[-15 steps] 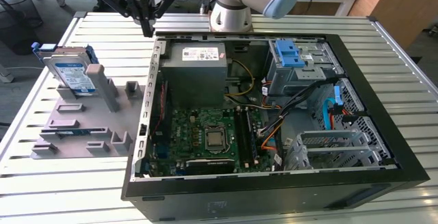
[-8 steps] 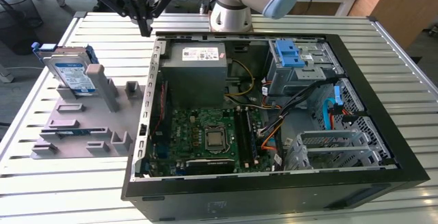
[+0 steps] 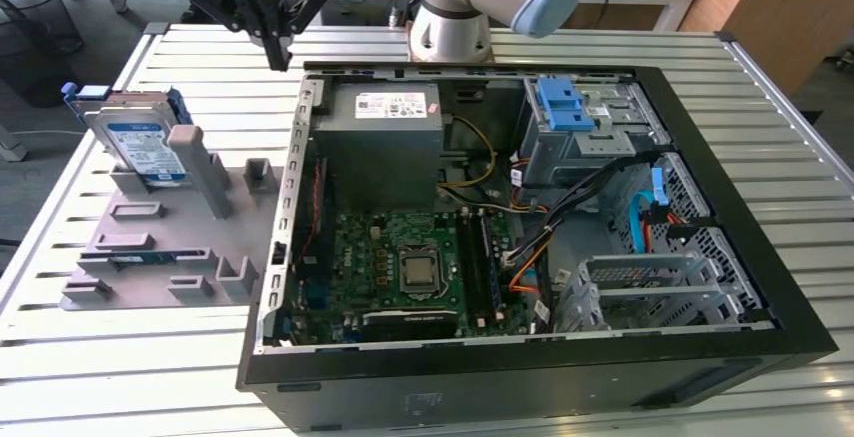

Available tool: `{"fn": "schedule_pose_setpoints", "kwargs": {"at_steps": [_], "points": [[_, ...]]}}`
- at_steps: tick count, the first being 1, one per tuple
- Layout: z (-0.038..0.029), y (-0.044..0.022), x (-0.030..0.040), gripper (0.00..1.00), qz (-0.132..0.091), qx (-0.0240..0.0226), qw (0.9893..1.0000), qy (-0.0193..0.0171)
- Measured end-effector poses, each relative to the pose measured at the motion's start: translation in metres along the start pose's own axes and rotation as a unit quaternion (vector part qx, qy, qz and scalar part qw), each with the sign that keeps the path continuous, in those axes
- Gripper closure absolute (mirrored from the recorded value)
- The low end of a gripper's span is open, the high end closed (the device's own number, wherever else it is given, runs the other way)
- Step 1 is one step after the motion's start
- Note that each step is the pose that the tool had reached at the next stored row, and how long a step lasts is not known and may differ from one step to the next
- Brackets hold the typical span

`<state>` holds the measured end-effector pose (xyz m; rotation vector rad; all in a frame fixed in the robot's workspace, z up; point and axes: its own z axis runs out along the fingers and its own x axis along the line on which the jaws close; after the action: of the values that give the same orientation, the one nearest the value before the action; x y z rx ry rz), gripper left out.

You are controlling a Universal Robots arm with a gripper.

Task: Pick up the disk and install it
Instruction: 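Reach for the disk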

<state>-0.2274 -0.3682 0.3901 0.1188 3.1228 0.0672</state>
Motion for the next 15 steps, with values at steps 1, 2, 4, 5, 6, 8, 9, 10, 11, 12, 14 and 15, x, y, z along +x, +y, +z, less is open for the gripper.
{"fn": "schedule_pose_setpoints", "kwargs": {"at_steps": [1,2,4,5,6,8,9,10,11,12,14,15], "points": [[0.0000,0.0001,0.0006,0.89,0.000,0.0000,1.0000,0.0000],[0.0000,0.0002,0.0013,0.89,0.000,0.0000,1.0000,0.0000],[0.0000,0.0005,0.0026,0.89,0.000,0.0000,1.0000,0.0000],[0.0000,0.0007,0.0032,0.89,0.000,0.0000,1.0000,0.0000],[0.0000,0.0008,0.0038,0.89,0.000,0.0000,1.0000,0.0000],[0.0000,0.0010,0.0051,0.89,0.000,0.0000,1.0000,0.0000],[0.0000,0.0011,0.0058,0.89,0.000,0.0000,1.0000,0.0000],[0.0000,0.0012,0.0064,0.89,0.000,0.0000,1.0000,0.0000],[0.0000,0.0013,0.0070,0.89,0.000,0.0000,1.0000,0.0000],[0.0000,0.0014,0.0077,0.89,0.000,0.0000,1.0000,0.0000],[0.0001,0.0017,0.0090,0.89,0.000,0.0000,1.0000,0.0000],[0.0001,0.0018,0.0097,0.89,0.000,0.0000,1.0000,0.0000]]}}
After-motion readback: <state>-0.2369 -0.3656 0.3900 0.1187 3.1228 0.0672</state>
